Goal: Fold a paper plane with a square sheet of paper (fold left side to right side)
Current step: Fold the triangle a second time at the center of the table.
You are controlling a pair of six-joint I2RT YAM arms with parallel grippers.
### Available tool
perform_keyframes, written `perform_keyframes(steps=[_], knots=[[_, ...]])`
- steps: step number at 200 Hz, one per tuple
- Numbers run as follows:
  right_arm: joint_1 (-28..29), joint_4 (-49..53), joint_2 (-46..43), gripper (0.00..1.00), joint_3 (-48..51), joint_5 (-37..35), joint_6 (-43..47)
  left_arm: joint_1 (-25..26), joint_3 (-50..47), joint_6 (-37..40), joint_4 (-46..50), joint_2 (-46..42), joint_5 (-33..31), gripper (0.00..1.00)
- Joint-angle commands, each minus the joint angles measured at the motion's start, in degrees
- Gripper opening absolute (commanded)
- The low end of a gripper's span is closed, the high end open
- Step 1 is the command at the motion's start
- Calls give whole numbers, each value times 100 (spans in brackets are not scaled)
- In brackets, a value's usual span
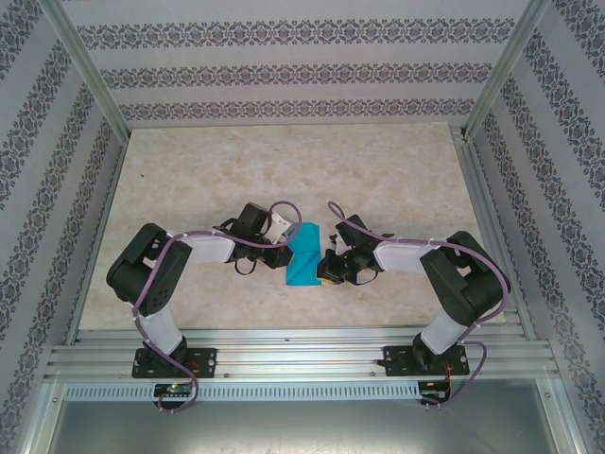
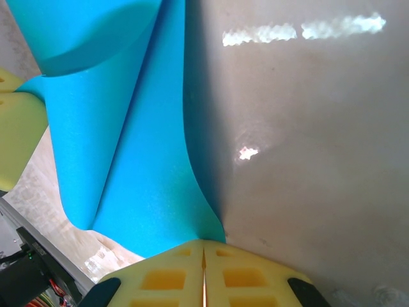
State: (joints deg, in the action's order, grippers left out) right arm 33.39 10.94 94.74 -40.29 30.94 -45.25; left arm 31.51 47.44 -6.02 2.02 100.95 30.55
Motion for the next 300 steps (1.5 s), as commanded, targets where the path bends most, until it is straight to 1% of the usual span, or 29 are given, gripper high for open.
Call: perform_keyframes(steps=[1, 34, 69, 102, 136, 160, 200, 243, 300], knots=[[74, 307, 214, 8, 22, -334, 62, -75, 4, 154, 0, 116, -57, 11], [72, 276, 155, 10, -18, -330, 61, -72, -101, 120, -102, 188, -31, 11], [72, 283, 65, 14, -90, -314, 67, -56, -307, 59, -206, 172, -97, 11], [-41, 403, -377, 18, -224, -312, 87, -48, -386, 55, -215, 152, -145, 10], [-132, 183, -710, 17, -385, -266, -121, -19, -428, 40, -256, 84, -154, 10], [-73, -199, -572, 14, -535, -289, -347, -15, -442, 31, -285, 74, -163, 10], [40, -768, -47, 12, -832, -335, -606, -13, -488, 35, -318, 66, -171, 8], [146, -837, 492, 12, -1109, -281, -624, -1, -512, 29, -332, 51, -189, 7], [155, -902, 758, 12, -1086, -300, -616, 11, -518, 40, -334, 56, -194, 7]])
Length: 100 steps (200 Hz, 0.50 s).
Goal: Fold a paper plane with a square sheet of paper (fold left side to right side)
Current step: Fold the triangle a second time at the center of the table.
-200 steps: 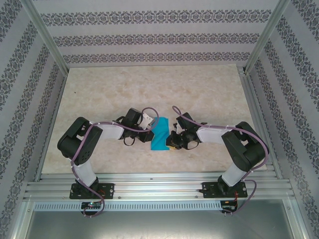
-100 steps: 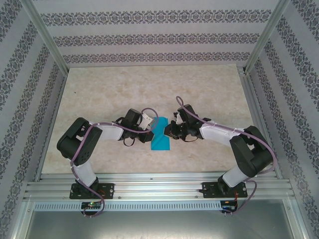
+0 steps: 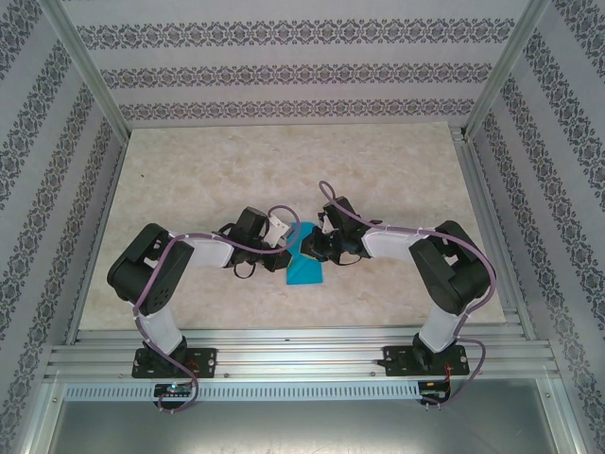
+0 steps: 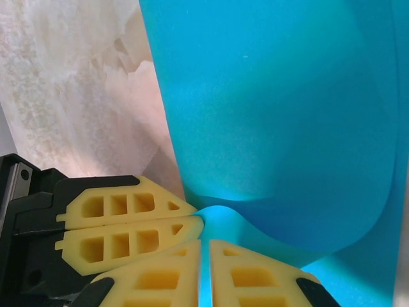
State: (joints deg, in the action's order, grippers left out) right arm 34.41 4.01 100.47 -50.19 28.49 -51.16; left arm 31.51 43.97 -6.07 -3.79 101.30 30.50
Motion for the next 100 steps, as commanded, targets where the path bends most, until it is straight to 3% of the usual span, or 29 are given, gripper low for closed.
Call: perform_keyframes(steps=[1, 100], knots=[[54, -209, 193, 12, -96, -50, -30, 8, -170, 44, 247, 21, -191, 7], [65, -388, 337, 12, 54, -28, -61, 37, -171, 70, 276, 32, -251, 6]])
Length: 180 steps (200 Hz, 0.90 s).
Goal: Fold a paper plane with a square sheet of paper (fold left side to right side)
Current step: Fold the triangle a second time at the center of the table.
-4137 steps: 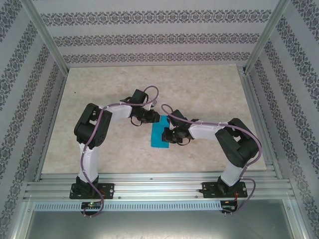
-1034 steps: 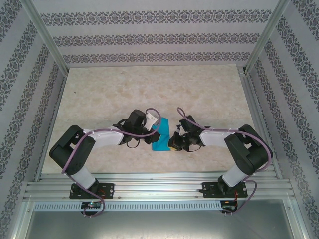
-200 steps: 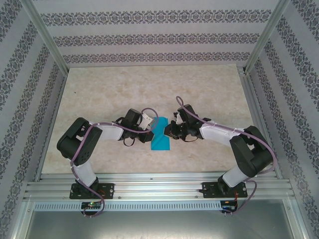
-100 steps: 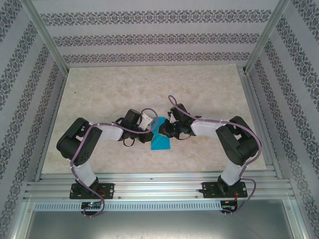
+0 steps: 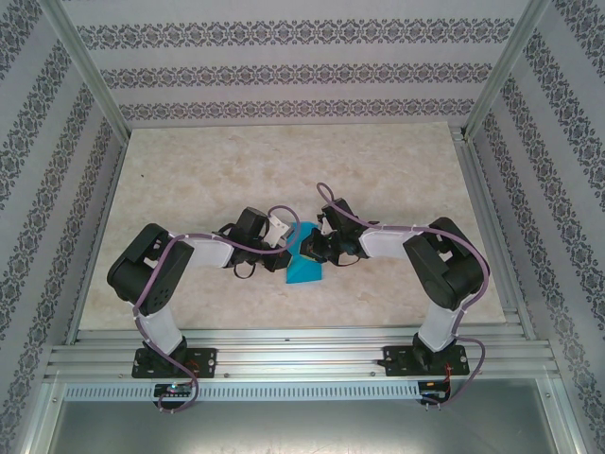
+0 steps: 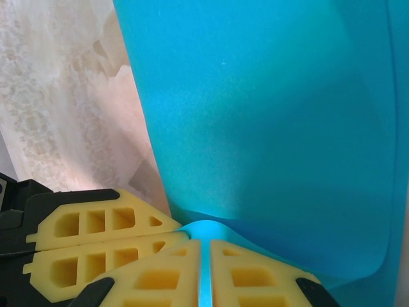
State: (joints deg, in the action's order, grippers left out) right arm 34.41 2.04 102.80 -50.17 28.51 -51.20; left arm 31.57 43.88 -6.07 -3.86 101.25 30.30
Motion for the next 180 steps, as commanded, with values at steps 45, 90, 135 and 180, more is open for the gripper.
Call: perform_keyframes(steps=[45, 90, 135, 180], knots=[[65, -158, 103, 12, 120, -31, -47, 45, -176, 77, 289, 26, -236, 6], [64, -168, 143, 12, 183, -31, -30, 79, -182, 115, 276, 19, -199, 6], [59, -193, 214, 12, 205, -37, -22, 95, -210, 85, 251, 9, -255, 6], [65, -137, 297, 12, 333, -100, 1, 97, -298, 9, 165, -164, -250, 5]])
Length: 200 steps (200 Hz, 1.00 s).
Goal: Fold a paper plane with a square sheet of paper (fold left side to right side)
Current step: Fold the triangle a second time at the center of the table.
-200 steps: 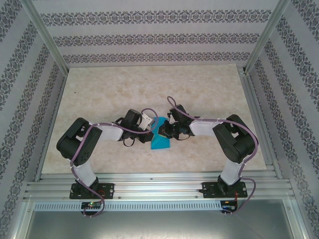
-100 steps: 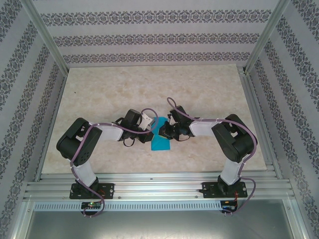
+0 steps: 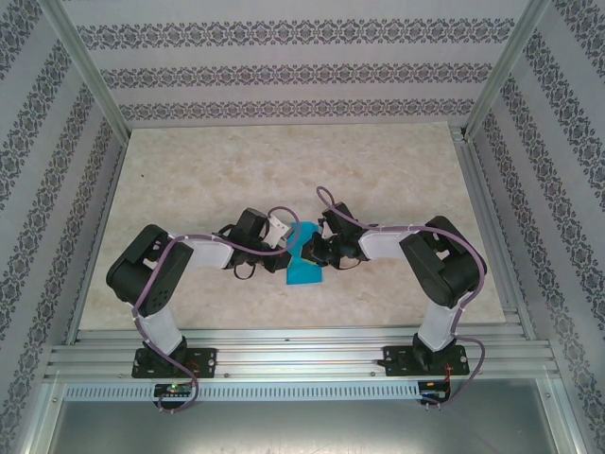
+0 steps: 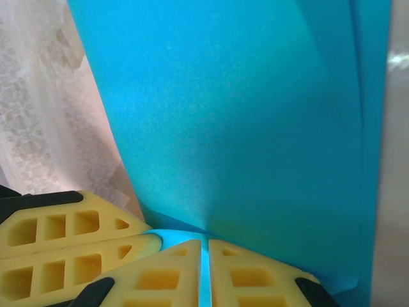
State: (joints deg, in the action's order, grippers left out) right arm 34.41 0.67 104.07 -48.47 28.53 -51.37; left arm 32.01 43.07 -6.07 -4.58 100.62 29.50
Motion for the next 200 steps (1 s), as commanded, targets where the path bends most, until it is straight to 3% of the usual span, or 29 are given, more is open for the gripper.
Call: perform_keyframes(steps=[1, 71, 104, 138, 200], knots=[[61, 2, 177, 12, 162, -102, 20, 52, -218, 5, 238, -107, -162, 5], [56, 433, 279, 10, 215, -258, 252, 28, -378, -304, 449, -1286, -124, 23], [41, 556, 280, 10, 158, -298, 347, 25, -494, -561, 607, -1855, 83, 23], [29, 561, 297, 10, 127, -287, 366, 274, -580, -1057, 123, -1680, 568, 21], [30, 595, 289, 10, 110, -275, 365, 857, -344, -1125, -99, -958, 440, 20]])
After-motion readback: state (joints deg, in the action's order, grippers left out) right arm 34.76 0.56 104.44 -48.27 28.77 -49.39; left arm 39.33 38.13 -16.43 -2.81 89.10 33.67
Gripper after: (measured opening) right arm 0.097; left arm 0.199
